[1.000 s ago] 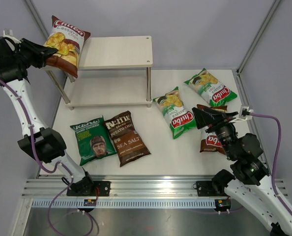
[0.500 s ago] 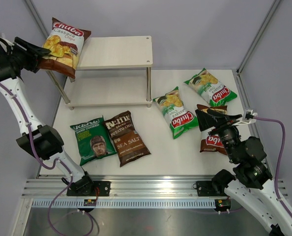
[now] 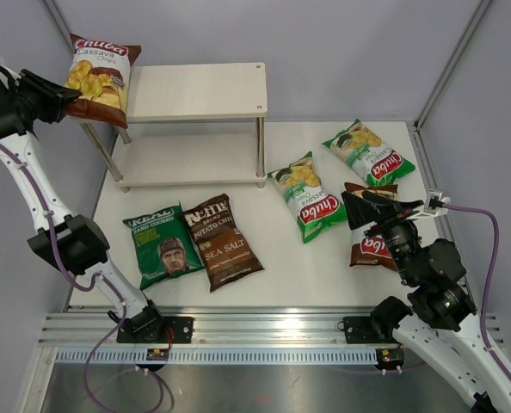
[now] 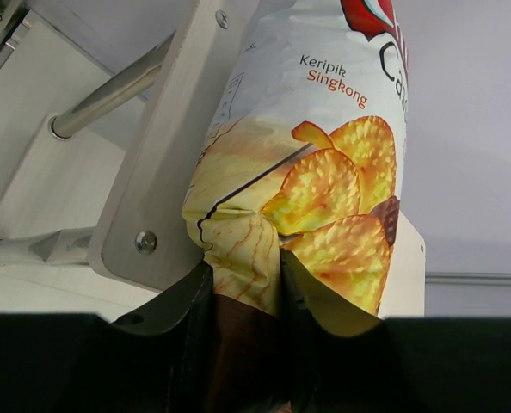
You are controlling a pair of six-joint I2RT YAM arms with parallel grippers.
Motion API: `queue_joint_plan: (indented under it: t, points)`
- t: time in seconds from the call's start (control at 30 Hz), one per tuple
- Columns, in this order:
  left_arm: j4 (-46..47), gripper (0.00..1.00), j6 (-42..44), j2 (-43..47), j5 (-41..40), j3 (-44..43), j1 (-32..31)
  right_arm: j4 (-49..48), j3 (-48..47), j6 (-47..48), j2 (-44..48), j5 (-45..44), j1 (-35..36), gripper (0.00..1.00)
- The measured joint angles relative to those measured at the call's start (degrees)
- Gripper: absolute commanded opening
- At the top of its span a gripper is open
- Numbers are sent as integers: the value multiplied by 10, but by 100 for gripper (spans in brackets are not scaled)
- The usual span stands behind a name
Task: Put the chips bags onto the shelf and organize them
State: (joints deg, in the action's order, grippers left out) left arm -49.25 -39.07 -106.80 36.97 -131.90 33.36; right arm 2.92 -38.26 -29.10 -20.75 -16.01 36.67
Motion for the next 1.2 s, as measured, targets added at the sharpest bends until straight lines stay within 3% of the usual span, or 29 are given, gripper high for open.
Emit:
queue_joint_plan:
  t: [0.2, 0.37, 0.43, 0.6, 0.77, 0.9, 1.2]
  points:
    - [11, 50, 5, -20, 3, -2, 2, 0, 0, 0, 0, 0, 0, 87]
    - [10, 73, 21, -26, 2, -4, 3, 0, 0, 0, -10, 0, 0, 88]
    - [3, 77, 30, -29, -3, -13, 3, 0, 0, 0, -15, 0, 0, 88]
    - [-33, 99, 56, -31, -42, -47, 3, 0, 0, 1, -24, 1, 0, 88]
    - [-52, 99, 65, -25, -70, -62, 10, 1, 0, 7, -50, 9, 0, 90]
    - [-53, 99, 65, -10, -77, -62, 18, 19, -16, 16, -93, 31, 0, 99]
    - [-76, 99, 92, 110, -102, -78, 15, 129, -135, 34, -257, 33, 0, 99]
